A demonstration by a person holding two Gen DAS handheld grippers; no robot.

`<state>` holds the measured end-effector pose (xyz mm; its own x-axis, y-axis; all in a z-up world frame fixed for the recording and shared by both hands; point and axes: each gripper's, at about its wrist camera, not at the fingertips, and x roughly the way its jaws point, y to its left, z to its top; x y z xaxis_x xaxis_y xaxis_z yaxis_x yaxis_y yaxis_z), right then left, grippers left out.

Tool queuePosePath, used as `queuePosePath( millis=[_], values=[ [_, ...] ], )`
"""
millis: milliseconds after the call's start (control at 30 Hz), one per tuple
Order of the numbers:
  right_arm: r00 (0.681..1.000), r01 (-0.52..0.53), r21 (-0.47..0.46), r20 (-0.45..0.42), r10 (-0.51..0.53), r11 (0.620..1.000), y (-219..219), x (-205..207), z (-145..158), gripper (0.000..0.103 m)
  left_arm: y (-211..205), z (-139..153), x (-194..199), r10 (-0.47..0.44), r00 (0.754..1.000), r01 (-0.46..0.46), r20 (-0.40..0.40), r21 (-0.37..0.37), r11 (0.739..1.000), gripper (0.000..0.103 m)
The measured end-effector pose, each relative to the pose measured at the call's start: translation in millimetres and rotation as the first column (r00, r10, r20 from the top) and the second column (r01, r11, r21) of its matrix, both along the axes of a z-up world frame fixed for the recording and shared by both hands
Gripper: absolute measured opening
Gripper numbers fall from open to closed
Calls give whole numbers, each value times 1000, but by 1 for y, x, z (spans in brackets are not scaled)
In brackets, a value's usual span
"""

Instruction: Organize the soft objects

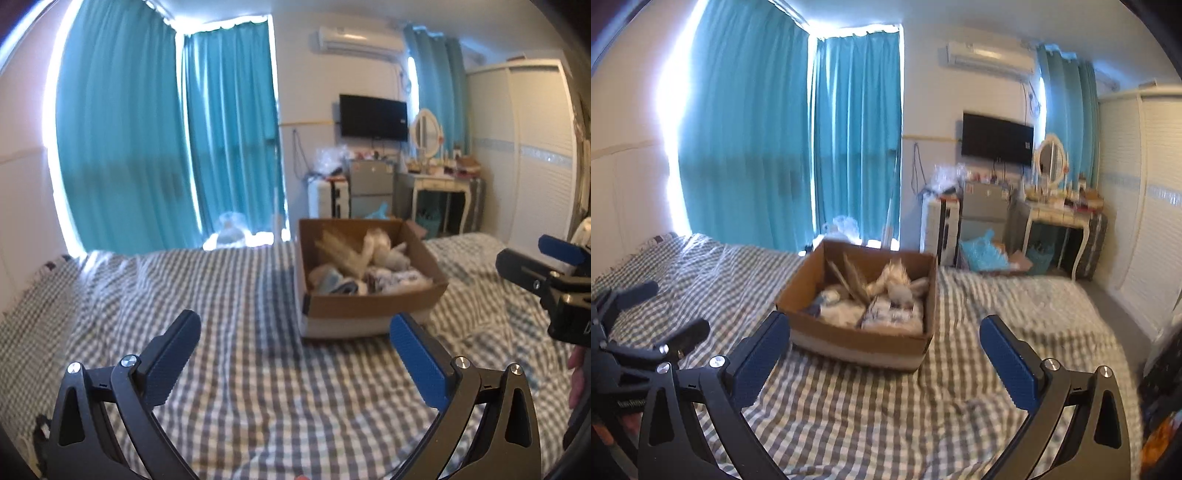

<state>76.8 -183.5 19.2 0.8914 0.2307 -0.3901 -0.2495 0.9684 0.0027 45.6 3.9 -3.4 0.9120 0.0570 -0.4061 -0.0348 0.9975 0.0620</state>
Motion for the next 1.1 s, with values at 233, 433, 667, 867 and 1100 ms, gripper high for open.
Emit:
queuePosePath(
  millis=[233, 433, 667, 867, 1100],
  values=[
    [999, 23, -1, -27, -23, 1000, -2, 5, -14, 103, -8, 1, -4, -11, 1000, 11, 12, 22, 1000, 103],
    [999, 21, 9, -29, -21, 1000, 0, 2, -13, 103, -9, -1, -3, -12, 1000, 11, 21, 33, 999, 103],
    [999, 24, 8, -24, -24, 1000, 0, 1, -9, 103, -8, 0, -2, -15, 1000, 14, 16, 23, 1000, 103],
    [999, 20, 5, -34, -20, 1000, 2, 2, -11, 103, -5, 1, -2, -9, 1000, 9, 15, 11, 1000, 103],
    [999, 20, 3, -44, -19, 1000, 3, 3, -13, 103, -4, 0, -2, -8, 1000, 8, 15, 6, 1000, 103]
  ],
)
